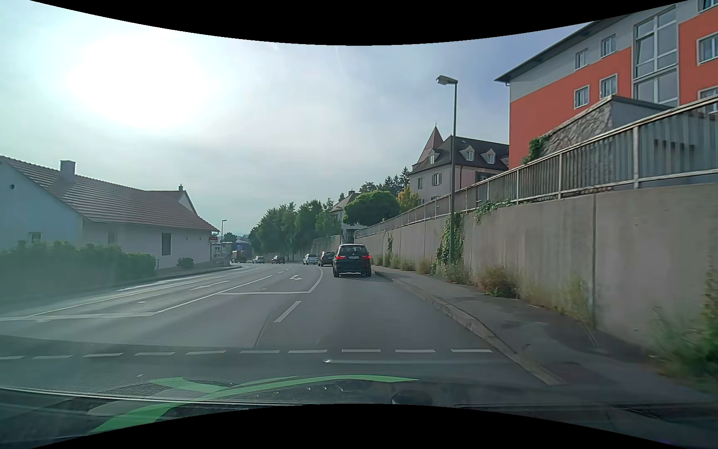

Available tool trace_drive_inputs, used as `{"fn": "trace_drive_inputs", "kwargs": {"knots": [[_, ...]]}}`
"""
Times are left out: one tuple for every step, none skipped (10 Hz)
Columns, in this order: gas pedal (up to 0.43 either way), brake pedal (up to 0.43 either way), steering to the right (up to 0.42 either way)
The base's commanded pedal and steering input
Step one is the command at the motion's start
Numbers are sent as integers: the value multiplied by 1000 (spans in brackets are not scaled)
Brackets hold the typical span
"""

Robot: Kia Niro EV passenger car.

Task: Follow the waypoints while adhering to traffic rules and regulations

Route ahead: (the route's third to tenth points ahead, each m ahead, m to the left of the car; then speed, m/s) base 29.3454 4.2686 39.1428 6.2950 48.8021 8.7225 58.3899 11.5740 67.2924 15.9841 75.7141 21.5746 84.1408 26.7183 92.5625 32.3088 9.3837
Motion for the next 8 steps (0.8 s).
{"fn": "trace_drive_inputs", "kwargs": {"knots": [[130,0,-36],[138,0,-35],[138,0,-35],[138,0,-32],[138,0,-31],[138,0,-31],[138,0,-31],[138,0,-31]]}}
